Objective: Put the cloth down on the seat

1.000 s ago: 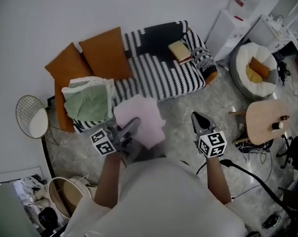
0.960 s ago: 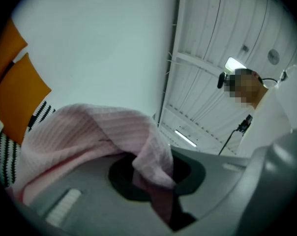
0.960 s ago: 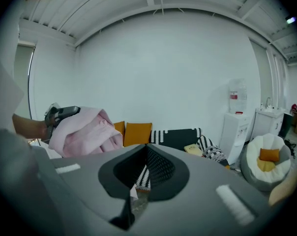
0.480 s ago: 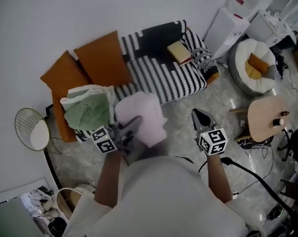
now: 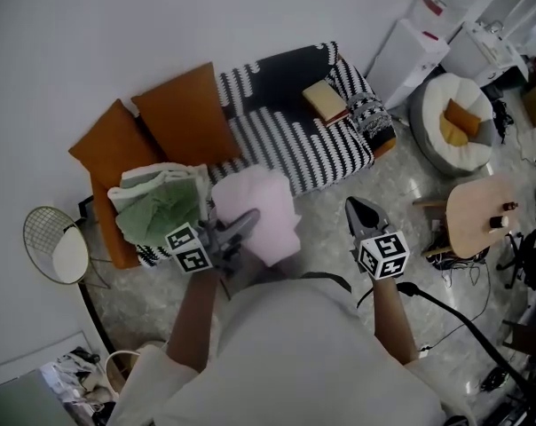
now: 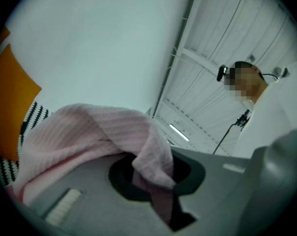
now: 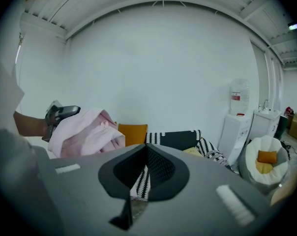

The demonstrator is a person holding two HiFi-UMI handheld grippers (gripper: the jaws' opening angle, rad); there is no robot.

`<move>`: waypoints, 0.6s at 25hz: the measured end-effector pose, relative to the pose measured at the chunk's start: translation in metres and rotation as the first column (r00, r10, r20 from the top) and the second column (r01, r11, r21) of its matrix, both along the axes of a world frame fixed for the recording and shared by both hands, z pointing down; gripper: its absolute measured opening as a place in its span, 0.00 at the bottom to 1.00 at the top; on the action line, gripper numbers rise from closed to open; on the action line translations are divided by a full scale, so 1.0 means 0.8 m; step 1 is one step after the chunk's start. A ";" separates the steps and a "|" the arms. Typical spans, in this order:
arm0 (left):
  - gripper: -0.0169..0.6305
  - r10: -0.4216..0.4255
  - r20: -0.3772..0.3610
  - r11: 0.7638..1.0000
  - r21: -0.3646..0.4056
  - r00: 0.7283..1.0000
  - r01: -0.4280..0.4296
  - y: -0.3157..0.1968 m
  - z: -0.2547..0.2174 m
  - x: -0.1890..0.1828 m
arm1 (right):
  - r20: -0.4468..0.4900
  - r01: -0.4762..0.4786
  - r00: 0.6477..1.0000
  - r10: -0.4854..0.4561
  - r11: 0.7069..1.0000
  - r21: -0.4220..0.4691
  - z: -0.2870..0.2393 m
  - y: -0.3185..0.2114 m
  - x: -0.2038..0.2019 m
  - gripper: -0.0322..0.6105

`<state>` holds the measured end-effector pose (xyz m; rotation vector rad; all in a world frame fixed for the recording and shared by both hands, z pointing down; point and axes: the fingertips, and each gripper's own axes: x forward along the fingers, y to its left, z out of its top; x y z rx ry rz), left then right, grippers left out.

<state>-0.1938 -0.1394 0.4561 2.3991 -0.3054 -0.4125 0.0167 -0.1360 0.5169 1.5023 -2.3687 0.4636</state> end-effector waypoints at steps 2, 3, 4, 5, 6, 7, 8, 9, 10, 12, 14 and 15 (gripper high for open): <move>0.10 0.009 0.004 1.000 -0.002 1.000 -0.009 -0.008 0.002 -0.005 | -0.001 -0.002 1.000 0.002 1.000 0.000 0.000 -0.008 -0.007 0.05; 0.10 0.013 0.006 1.000 -0.003 1.000 -0.013 -0.012 0.003 -0.007 | -0.001 -0.003 1.000 0.003 1.000 0.000 0.000 -0.012 -0.010 0.05; 0.10 0.017 0.007 1.000 -0.003 1.000 -0.017 -0.016 0.004 -0.009 | 0.000 -0.005 1.000 0.005 1.000 0.000 0.001 -0.016 -0.013 0.05; 0.10 0.021 0.009 1.000 -0.003 1.000 -0.021 -0.019 0.006 -0.010 | 0.001 -0.006 1.000 0.006 1.000 0.000 0.002 -0.019 -0.016 0.05; 0.10 0.023 0.010 1.000 -0.004 1.000 -0.023 -0.021 0.007 -0.011 | 0.001 -0.007 1.000 0.007 1.000 0.000 0.003 -0.020 -0.019 0.05; 0.10 0.025 0.010 1.000 -0.005 1.000 -0.025 -0.023 0.008 -0.011 | 0.001 -0.008 1.000 0.008 1.000 -0.001 0.004 -0.021 -0.020 0.05; 0.10 0.026 0.008 1.000 -0.006 1.000 -0.026 -0.025 0.008 -0.011 | 0.000 -0.009 1.000 0.009 1.000 -0.002 0.004 -0.022 -0.021 0.06; 0.10 0.026 0.005 1.000 -0.007 1.000 -0.026 -0.027 0.008 -0.011 | -0.001 -0.011 1.000 0.011 1.000 -0.003 0.005 -0.023 -0.021 0.05; 0.10 0.027 0.002 1.000 -0.009 1.000 -0.027 -0.029 0.007 -0.011 | -0.001 -0.013 1.000 0.013 1.000 -0.004 0.005 -0.025 -0.021 0.05; 0.10 0.028 -0.003 1.000 -0.013 1.000 -0.028 -0.034 0.007 -0.010 | 0.001 -0.019 1.000 0.019 1.000 -0.005 0.005 -0.028 -0.020 0.05; 0.10 0.029 -0.007 0.999 -0.019 1.000 -0.029 -0.038 0.008 -0.007 | 0.005 -0.027 1.000 0.027 1.000 -0.007 0.006 -0.031 -0.016 0.05; 0.10 0.028 -0.007 0.999 -0.022 1.000 -0.028 -0.039 0.009 -0.004 | 0.006 -0.029 1.000 0.029 1.000 -0.009 0.007 -0.032 -0.013 0.05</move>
